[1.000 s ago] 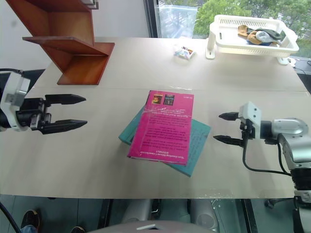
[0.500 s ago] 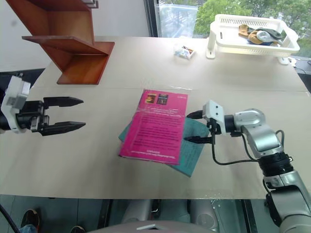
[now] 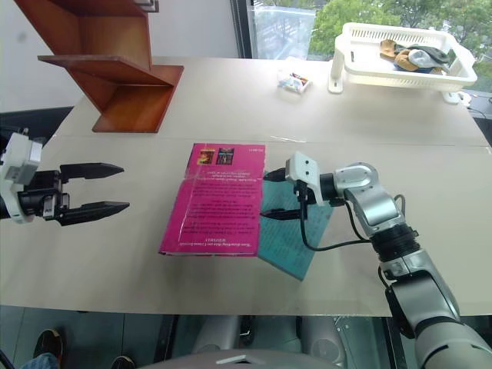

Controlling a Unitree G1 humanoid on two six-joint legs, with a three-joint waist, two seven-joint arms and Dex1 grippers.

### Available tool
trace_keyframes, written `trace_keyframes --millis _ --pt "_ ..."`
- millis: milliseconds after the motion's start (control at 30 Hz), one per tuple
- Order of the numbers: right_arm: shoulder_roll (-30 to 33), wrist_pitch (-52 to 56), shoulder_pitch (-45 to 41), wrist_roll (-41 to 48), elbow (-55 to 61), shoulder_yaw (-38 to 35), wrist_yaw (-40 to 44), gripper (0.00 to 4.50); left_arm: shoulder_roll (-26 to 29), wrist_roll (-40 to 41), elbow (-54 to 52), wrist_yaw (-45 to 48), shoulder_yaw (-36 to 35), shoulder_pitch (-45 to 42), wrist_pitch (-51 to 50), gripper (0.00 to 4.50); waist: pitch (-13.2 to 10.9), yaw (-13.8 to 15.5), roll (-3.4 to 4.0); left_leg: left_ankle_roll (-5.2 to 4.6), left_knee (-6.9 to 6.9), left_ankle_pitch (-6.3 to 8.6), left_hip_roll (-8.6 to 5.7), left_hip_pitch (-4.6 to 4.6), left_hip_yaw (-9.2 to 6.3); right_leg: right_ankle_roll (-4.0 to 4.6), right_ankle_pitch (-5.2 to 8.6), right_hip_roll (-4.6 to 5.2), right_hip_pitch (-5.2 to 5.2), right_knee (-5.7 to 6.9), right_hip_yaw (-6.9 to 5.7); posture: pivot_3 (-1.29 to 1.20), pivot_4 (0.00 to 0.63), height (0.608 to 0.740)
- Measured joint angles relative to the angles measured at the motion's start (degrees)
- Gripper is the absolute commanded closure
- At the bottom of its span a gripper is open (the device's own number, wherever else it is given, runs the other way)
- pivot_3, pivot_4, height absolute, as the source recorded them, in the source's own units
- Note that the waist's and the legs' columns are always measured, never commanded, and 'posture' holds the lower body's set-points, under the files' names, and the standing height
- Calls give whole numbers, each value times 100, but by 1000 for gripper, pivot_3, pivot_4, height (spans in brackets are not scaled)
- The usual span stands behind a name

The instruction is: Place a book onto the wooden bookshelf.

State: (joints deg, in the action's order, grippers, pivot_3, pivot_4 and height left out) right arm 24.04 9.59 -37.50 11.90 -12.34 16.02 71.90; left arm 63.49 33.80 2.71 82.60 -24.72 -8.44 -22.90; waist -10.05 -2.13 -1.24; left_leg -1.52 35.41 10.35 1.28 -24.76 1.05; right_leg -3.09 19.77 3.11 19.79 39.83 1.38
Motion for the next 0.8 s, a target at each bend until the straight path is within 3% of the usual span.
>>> trace_keyframes --millis 800 --pt "-335 -228 12 -154 -217 111 -241 0 -3 9 182 63 50 -251 -42 57 0 -22 1 0 0 0 0 0 0 0 0 -5 1 1 0 0 150 740"
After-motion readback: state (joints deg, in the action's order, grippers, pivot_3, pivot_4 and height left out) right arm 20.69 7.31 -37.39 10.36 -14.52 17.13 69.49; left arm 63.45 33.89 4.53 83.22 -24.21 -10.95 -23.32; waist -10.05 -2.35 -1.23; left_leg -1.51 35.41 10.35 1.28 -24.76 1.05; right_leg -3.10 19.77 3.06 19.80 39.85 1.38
